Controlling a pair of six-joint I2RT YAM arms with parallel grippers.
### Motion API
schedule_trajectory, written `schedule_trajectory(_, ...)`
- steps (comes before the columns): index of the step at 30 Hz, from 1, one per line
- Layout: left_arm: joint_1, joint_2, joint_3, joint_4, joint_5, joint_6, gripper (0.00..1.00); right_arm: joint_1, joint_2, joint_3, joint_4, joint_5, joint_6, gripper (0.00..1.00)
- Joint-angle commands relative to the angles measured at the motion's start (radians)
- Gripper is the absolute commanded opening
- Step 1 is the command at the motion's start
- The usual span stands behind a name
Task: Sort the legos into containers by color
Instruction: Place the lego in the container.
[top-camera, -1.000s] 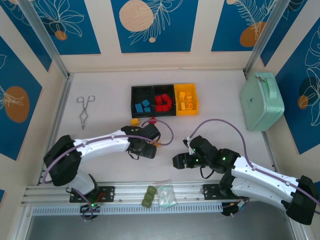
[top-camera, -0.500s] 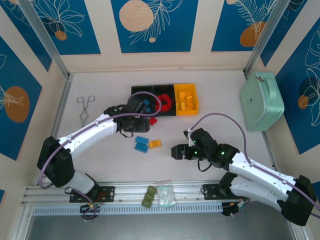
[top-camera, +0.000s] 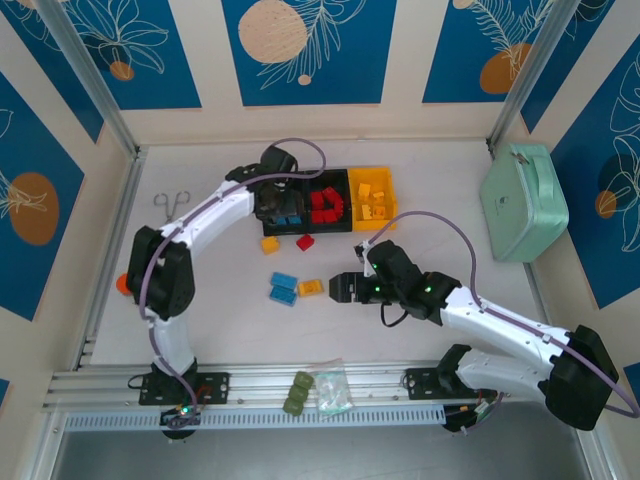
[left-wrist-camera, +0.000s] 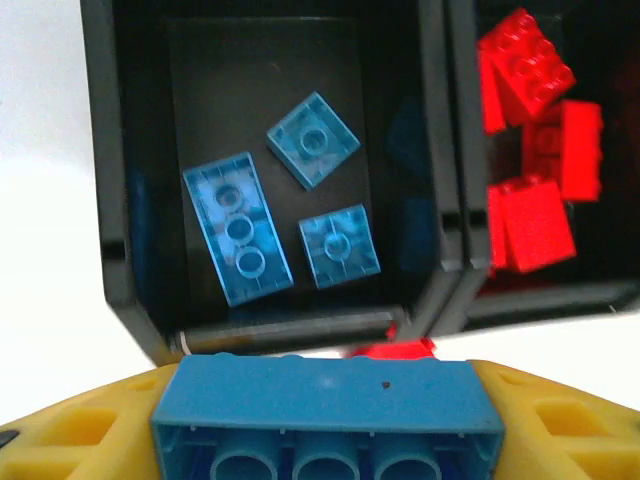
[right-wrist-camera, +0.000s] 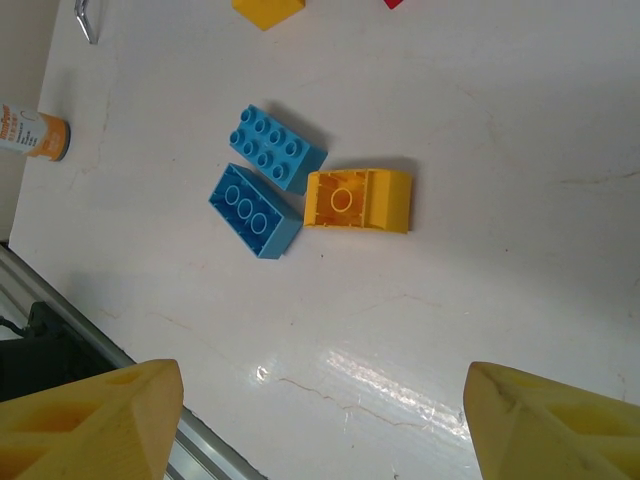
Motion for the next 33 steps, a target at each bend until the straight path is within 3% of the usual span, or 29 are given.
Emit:
schedule_trajectory(1,0.022,0.07,0.089,-0.026,-0.031,0.017,0.55,-0.004,-0.002,0.021,0.018,-0.014,0.001,0.74)
schedule_trajectory(11,0.07,0.277,0.319,-0.075,-0.039,-0.042,0.55,-0.01,-0.006,0.023,-0.001,-0.008,0.001,0.74)
schedule_trajectory(25,0.082,0.378,0.421,-0.088,-0.073,-0.067,0.57,-0.012,-0.023,0.019,-0.018,0.008,0.01,0.74)
schedule_trajectory(33,0.084,0.377,0.421,-0.083,-0.059,-0.078,0.69,-0.01,-0.027,0.015,-0.019,0.01,0.016,0.74)
